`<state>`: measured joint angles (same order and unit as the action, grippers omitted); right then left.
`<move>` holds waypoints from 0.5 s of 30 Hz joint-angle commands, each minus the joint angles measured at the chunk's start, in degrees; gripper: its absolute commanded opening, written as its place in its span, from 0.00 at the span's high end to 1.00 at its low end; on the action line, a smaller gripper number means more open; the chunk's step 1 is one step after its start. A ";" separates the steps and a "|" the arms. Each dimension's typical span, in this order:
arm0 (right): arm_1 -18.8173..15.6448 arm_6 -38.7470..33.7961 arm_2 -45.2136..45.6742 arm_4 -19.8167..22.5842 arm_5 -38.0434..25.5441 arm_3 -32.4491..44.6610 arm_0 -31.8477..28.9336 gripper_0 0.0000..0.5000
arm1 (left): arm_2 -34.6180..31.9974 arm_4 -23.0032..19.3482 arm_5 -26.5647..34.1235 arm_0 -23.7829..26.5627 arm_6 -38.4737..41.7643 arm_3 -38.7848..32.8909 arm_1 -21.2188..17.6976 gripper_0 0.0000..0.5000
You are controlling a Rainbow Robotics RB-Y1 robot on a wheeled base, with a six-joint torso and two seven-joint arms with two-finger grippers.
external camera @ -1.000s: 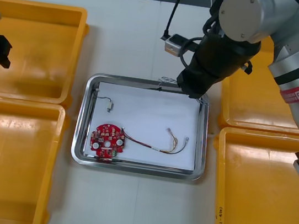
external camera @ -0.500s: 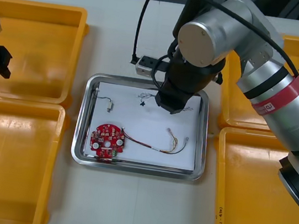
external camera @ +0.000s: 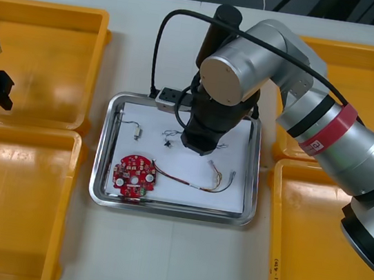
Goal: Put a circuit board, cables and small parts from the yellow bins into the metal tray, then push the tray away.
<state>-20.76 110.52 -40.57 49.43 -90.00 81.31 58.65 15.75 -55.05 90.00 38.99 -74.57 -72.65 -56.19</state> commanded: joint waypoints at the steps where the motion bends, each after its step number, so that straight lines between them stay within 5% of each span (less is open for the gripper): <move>1: 0.99 -0.22 -3.99 -1.26 1.75 0.43 2.08 1.00 | 0.25 -0.50 -0.53 -0.93 -3.22 -0.30 -2.96 0.00; 15: 0.99 2.25 -9.00 -3.46 5.80 -1.07 2.08 1.00 | 0.25 -0.50 0.18 -1.46 -2.95 -0.30 -2.96 0.00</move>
<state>-20.71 110.53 -48.06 46.51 -85.31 80.52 58.65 15.75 -55.07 90.00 38.00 -74.57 -72.65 -56.19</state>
